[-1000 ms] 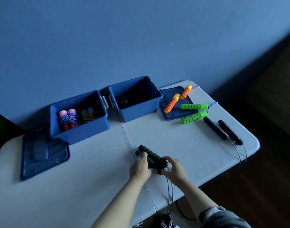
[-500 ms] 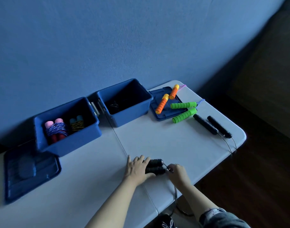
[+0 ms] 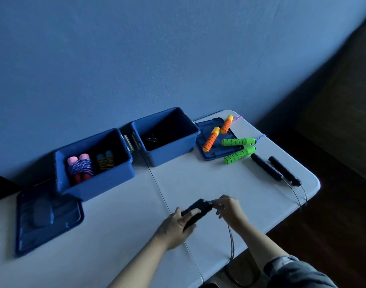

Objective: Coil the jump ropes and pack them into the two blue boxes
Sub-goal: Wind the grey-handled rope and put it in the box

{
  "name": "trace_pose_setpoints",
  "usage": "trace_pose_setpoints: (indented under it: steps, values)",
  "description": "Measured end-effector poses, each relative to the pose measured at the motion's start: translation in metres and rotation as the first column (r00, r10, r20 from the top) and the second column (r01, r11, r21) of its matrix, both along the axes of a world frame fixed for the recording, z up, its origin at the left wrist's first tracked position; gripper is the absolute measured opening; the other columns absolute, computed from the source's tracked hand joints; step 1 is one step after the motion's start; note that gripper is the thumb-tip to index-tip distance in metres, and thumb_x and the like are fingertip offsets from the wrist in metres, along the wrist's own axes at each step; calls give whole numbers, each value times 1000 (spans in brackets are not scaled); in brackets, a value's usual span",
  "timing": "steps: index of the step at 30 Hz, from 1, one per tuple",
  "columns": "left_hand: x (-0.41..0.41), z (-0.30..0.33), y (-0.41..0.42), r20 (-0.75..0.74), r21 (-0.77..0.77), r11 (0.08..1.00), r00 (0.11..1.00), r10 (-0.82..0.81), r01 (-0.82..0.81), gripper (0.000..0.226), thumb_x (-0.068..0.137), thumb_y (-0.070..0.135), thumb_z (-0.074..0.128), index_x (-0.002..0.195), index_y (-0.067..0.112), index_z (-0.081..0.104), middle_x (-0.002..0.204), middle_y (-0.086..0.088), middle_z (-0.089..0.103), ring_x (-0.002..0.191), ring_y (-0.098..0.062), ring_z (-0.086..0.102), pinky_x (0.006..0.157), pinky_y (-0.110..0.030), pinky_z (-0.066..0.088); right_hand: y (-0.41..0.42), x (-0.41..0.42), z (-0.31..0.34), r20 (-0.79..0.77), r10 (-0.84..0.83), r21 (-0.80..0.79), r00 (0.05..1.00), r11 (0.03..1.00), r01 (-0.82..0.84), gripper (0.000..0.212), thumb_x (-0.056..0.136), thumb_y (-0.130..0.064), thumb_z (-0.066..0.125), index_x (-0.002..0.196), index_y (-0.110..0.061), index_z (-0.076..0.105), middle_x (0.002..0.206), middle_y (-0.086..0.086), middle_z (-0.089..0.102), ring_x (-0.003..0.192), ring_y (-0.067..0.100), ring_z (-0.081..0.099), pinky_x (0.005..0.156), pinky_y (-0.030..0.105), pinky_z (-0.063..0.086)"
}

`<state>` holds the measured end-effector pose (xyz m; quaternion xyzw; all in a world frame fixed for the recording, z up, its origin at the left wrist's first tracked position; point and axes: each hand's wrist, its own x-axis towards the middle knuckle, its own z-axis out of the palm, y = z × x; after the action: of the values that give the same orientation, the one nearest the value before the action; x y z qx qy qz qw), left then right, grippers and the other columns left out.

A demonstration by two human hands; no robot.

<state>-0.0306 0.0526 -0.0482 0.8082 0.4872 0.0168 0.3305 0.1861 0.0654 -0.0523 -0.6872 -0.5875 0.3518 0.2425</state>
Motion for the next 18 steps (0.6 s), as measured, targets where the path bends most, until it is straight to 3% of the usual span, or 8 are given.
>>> trace_pose_setpoints:
  steps: [2,5,7,9,11,14,16,18]
  values:
    - [4,22,8,92,-69,994,991,94,-88,44,96,44,44,129,62,23,111,1,44,88,-24,59,81,-32,51,20,3,27,-3,48,82,999,996,-48,11,86,-4,65,89,-2,75,75,8,56,45,7,53,49,21,49]
    - [10,54,25,246,-163,970,945,216,-179,45,96,39,49,127,65,27,113,0,46,93,-21,58,84,-30,49,48,4,63,39,80,237,996,968,-87,13,83,-4,68,94,-4,75,73,5,58,50,1,55,48,12,42]
    - [12,76,36,379,-219,953,882,280,-208,45,96,33,51,123,64,33,116,-2,47,92,-20,56,73,-29,51,66,1,87,25,75,321,997,944,-79,15,82,-3,68,96,-5,74,70,1,57,53,-2,56,49,9,39]
    - [13,96,46,491,-239,937,801,343,-254,43,96,27,51,119,61,38,106,-1,51,82,-18,53,61,-26,51,80,-5,109,-69,42,381,997,924,-13,18,83,-3,67,99,-4,74,66,-4,56,48,1,54,48,8,38]
    - [17,117,55,592,-252,910,691,414,-330,41,97,22,50,116,58,43,92,2,51,75,-17,51,58,-32,56,87,-17,126,-174,-6,390,985,918,74,18,87,-5,63,102,-7,72,61,-2,57,41,3,50,46,10,40]
    - [19,144,71,717,-334,816,435,545,-473,41,97,20,51,113,58,46,98,-1,53,73,-21,59,63,-46,58,82,-45,137,-271,2,237,963,969,65,16,95,-9,51,101,-13,65,66,10,60,40,8,49,44,24,48]
    - [13,151,85,754,-363,745,294,588,-560,39,97,20,50,114,56,46,98,-4,56,73,-23,67,63,-44,55,71,-62,137,-313,49,194,948,981,13,19,98,-10,45,109,-13,60,67,5,59,40,13,49,40,26,46]
    - [9,151,94,771,-404,705,199,605,-582,38,98,19,50,117,52,47,97,-9,57,76,-26,70,61,-41,52,62,-77,137,-320,74,161,944,987,-22,17,98,-9,43,102,-5,59,62,3,57,38,12,48,39,24,45]
